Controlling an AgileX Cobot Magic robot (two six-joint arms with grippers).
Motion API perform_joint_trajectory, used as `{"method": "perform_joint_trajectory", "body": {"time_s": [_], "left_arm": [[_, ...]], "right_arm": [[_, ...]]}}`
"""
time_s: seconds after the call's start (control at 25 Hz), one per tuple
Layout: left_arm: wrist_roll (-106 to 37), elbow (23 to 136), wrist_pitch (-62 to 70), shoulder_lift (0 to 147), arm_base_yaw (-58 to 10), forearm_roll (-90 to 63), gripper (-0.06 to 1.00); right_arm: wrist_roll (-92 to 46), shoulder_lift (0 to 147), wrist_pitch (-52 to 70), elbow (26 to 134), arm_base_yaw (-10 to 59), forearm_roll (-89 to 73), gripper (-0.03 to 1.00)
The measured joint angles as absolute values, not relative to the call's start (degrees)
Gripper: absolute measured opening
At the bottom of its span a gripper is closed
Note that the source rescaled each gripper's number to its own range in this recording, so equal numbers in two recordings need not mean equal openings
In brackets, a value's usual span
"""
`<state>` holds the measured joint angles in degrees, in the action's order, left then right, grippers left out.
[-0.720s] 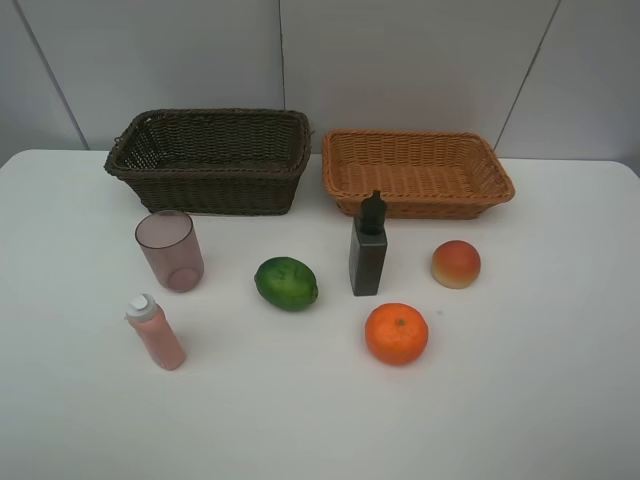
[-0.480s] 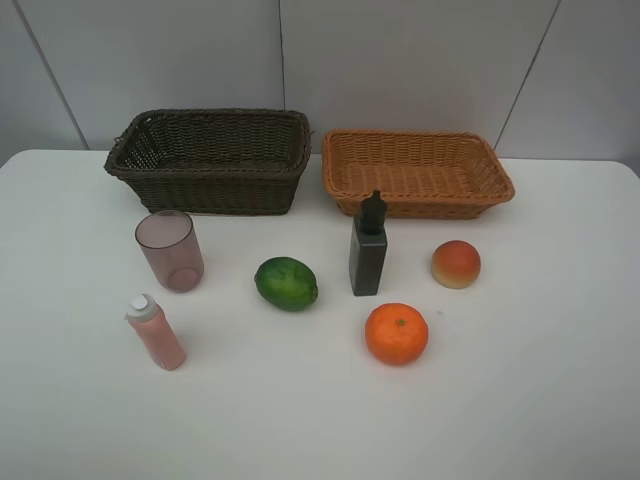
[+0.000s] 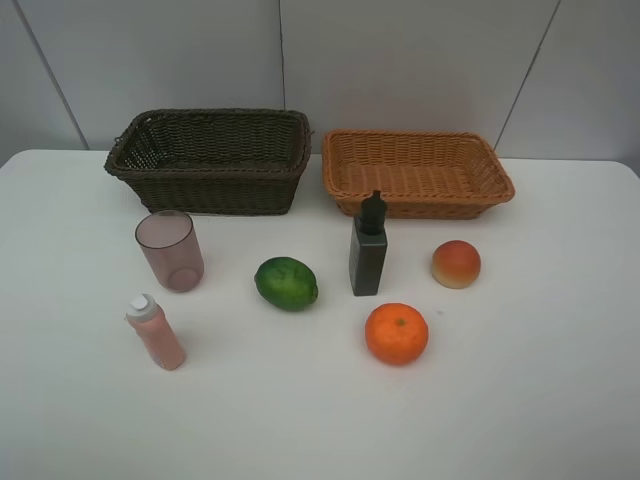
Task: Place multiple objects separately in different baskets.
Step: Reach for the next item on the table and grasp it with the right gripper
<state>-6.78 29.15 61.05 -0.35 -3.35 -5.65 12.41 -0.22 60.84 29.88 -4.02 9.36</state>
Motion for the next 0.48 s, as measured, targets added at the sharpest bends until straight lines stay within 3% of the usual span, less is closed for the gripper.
{"method": "perform_joint_trajectory", "body": {"time_s": [0.48], "left_arm": [[-6.8, 29.1, 61.0, -0.4, -3.4, -5.7, 1.00]], "right_arm": [[12.4, -0.2, 60.8, 29.9, -4.0, 9.4, 0.88]]}}
